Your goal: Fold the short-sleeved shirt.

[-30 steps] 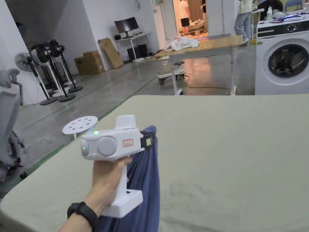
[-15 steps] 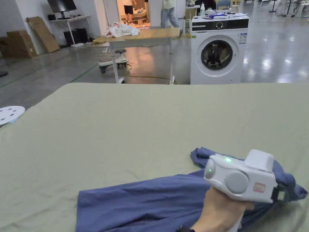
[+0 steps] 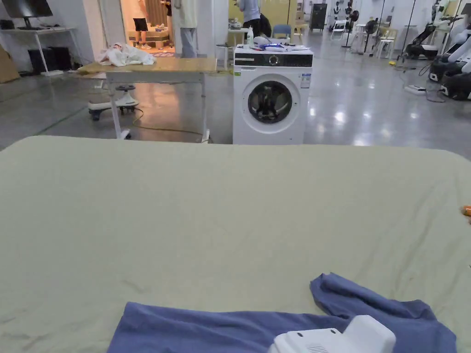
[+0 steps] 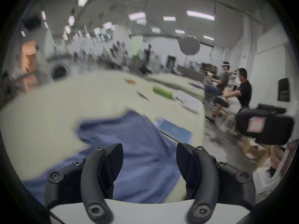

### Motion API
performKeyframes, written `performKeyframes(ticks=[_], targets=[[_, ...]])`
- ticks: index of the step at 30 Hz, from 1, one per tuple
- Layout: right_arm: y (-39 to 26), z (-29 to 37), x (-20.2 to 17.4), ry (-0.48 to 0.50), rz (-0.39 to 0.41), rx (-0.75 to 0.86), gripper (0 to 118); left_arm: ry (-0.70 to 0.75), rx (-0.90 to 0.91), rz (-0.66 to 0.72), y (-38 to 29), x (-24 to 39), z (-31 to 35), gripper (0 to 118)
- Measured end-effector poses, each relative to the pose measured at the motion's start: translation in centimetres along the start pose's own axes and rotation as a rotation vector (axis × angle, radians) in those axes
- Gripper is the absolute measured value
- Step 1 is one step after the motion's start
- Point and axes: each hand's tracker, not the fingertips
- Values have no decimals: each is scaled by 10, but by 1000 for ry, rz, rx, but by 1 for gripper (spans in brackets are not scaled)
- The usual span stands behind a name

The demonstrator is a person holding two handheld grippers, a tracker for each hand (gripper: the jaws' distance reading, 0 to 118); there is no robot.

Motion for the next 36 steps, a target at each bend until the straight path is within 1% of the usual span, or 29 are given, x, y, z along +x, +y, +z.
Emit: performKeyframes(ticks=[2, 5, 6, 10, 12, 13, 14, 15, 17, 20, 23, 27, 36], targets=[[8, -9, -12, 41, 40, 29, 2, 181, 132, -40, 13, -6, 62, 72], [21, -16, -30, 88, 105, 67, 2, 389, 299, -87, 21, -3, 144, 72], [24, -17, -34, 95, 115, 77, 2, 453, 349, -101, 21, -1, 166, 72], [35, -20, -51, 145, 133, 106, 2, 654, 390, -134, -2, 13, 239, 71], [37, -16, -56, 157, 146, 123, 2, 750, 378, -118, -19, 17, 265, 67], [37, -14, -58, 161, 156, 128, 2, 784, 371, -110, -25, 19, 276, 61], [36, -11, -59, 164, 168, 132, 2, 825, 372, -89, -30, 21, 287, 45], [36, -10, -60, 166, 180, 130, 2, 867, 380, -68, -34, 23, 297, 32], [34, -8, -64, 167, 206, 128, 2, 944, 400, -55, -41, 24, 309, 10], [30, -7, -67, 168, 234, 137, 2, 945, 439, 48, -44, 27, 324, 0], [27, -10, -68, 178, 235, 148, 2, 938, 431, 52, -45, 30, 320, 0], [26, -15, -69, 183, 223, 135, 2, 950, 393, 13, -44, 31, 315, 0], [25, -20, -66, 175, 210, 113, 2, 899, 376, 48, -47, 31, 311, 0]])
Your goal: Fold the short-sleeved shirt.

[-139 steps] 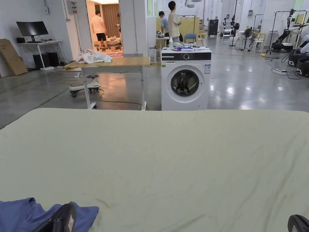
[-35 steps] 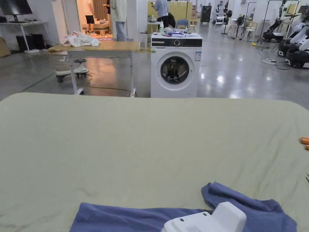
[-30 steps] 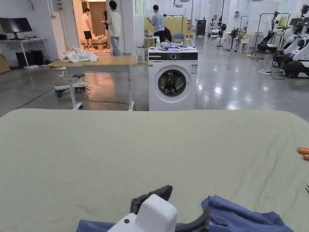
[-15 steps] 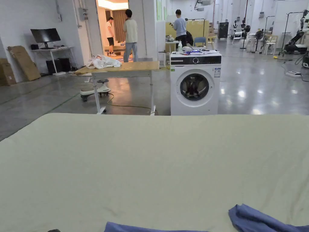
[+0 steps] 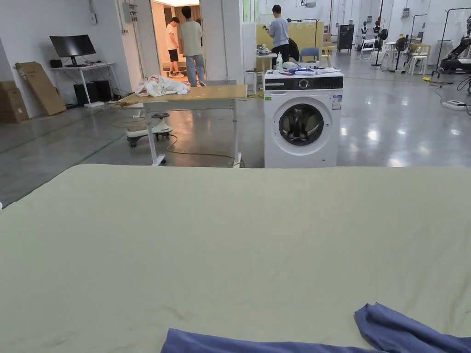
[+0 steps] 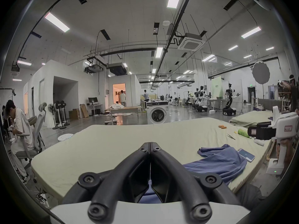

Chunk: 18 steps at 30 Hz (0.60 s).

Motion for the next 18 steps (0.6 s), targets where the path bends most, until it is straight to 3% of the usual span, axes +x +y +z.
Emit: performKeyframes(ticks=[10, 13, 16, 17, 18], targets=[[-16, -8, 9, -3, -53, -59, 2, -61, -170, 80, -20, -23, -80, 1], [-23, -7, 15, -12, -53, -83, 2, -97, -274, 136, -41, -39, -133, 26], [-29, -6, 21, -41, -64, -110, 2, -130, -406, 257, -61, -51, -191, 68], [-31, -5, 24, -50, -72, -118, 2, -149, -468, 301, -69, -57, -210, 77], [-33, -5, 28, -65, -82, -125, 2, -170, -536, 333, -78, -61, -232, 77]])
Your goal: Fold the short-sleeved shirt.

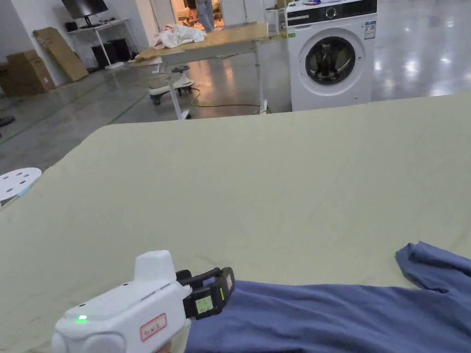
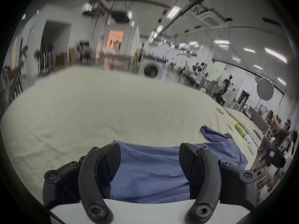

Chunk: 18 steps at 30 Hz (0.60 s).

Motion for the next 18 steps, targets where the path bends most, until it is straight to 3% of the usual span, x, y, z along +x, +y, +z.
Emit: performKeyframes(ticks=[5, 7, 10, 12, 14, 18], targets=[[-7, 3, 18, -52, -50, -36, 2, 152, -140, -32, 2, -27, -82, 77], [-10, 4, 25, -76, -56, -52, 2, 177, -192, -37, -2, -34, -102, 71], [-13, 4, 33, -109, -68, -73, 2, 162, -230, 17, -4, -44, -120, 47], [-15, 3, 37, -118, -86, -87, 2, 186, -242, 3, -9, -41, -126, 37], [-18, 1, 39, -122, -91, -97, 2, 199, -258, -39, -14, -39, -131, 14], [-15, -10, 41, -115, -47, -126, 2, 198, -277, -64, -18, -28, -140, 3]])
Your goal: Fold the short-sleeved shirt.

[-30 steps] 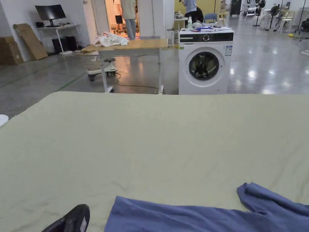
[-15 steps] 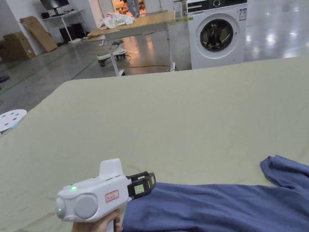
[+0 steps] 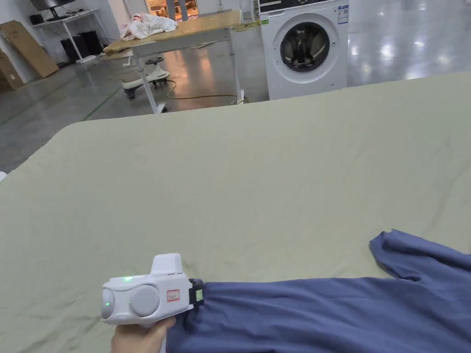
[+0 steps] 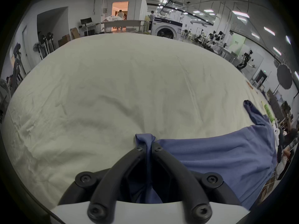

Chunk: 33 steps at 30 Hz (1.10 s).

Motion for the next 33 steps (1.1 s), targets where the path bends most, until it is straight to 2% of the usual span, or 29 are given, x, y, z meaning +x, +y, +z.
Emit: performKeyframes(ticks=[3, 4, 7, 8, 10, 13, 16, 19, 20, 21, 22, 23, 24, 25, 26, 29, 33], targets=[[21, -30, 10, 26, 80, -9, 3, 21, -28, -69, -2, 2, -8, 2], [34, -47, 15, 33, 93, -31, 6, 21, -36, -77, 0, 3, -9, 2], [71, -112, 37, 57, 157, -115, 65, 37, -56, -126, -1, 8, -10, 2], [83, -137, 44, 77, 152, -150, 76, 43, -62, -139, -2, 13, -6, 2], [98, -188, 57, 92, 152, -233, 76, 51, -65, -151, -3, 18, -5, 2], [104, -255, 78, 29, 193, -385, 76, 51, -67, -157, -4, 19, -1, 2], [94, -302, 96, -9, 126, -502, 75, 37, -68, -132, -3, 18, 1, 2], [87, -324, 104, 0, 87, -557, 62, 23, -74, -123, -1, 15, 3, 2], [86, -325, 102, -19, 96, -565, 52, 22, -75, -117, -1, 15, 4, 2], [86, -320, 98, -31, 138, -549, 34, 21, -77, -114, 0, 12, 3, 2], [88, -312, 93, -19, 180, -534, 4, 23, -78, -113, 0, 13, 3, 2], [89, -306, 92, 9, 177, -538, 1, 26, -75, -109, -1, 14, 4, 2], [88, -304, 92, 61, 124, -562, 1, 31, -71, -110, -2, 16, 4, 2], [87, -301, 92, 44, 111, -565, 1, 36, -64, -114, -3, 15, 4, 2], [84, -299, 92, 83, 84, -573, 1, 39, -60, -115, -3, 16, 5, 0], [92, -273, 86, 23, 92, -468, 1, 10, -40, -107, 3, 9, 22, 0], [129, -213, 84, 73, 34, -283, 1, -93, 186, -56, 14, 2, 103, 0]])
